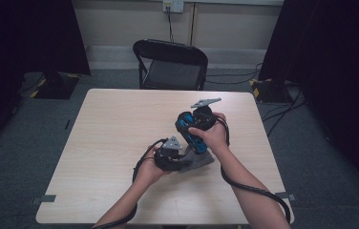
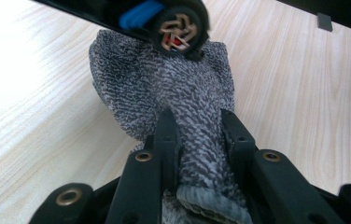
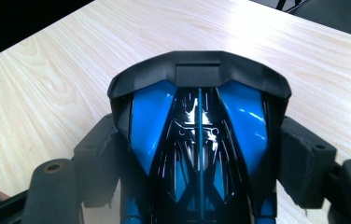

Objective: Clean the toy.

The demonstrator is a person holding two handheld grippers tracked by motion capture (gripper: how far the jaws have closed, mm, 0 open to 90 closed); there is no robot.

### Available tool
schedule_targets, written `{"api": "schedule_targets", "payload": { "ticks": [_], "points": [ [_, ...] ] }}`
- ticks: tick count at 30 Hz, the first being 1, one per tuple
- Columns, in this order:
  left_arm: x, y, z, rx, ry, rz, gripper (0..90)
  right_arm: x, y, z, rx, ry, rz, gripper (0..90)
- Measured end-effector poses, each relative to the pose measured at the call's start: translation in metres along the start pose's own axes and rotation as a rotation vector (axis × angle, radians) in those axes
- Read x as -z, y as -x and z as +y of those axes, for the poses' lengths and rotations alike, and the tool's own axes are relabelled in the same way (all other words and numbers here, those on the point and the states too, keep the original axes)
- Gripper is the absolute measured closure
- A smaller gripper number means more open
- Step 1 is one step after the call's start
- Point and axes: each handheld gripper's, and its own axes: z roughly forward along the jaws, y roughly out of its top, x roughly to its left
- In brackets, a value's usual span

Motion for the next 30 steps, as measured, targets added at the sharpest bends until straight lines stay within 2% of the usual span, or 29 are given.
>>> {"api": "schedule_targets", "payload": {
  "ticks": [13, 23, 30],
  "points": [
    [-0.004, 0.011, 0.005, -0.024, -0.003, -0.034, 72.3, 0.004, 0.004, 0.003, -0.005, 0.008, -0.011, 25.8],
    [-0.006, 0.020, 0.006, -0.048, -0.021, -0.058, 72.3, 0.005, 0.009, 0.004, -0.031, 0.026, -0.012, 25.8],
    [-0.001, 0.015, 0.003, -0.049, -0.039, -0.029, 72.3, 0.011, 0.012, 0.006, -0.032, 0.039, -0.019, 25.8]
  ]
}}
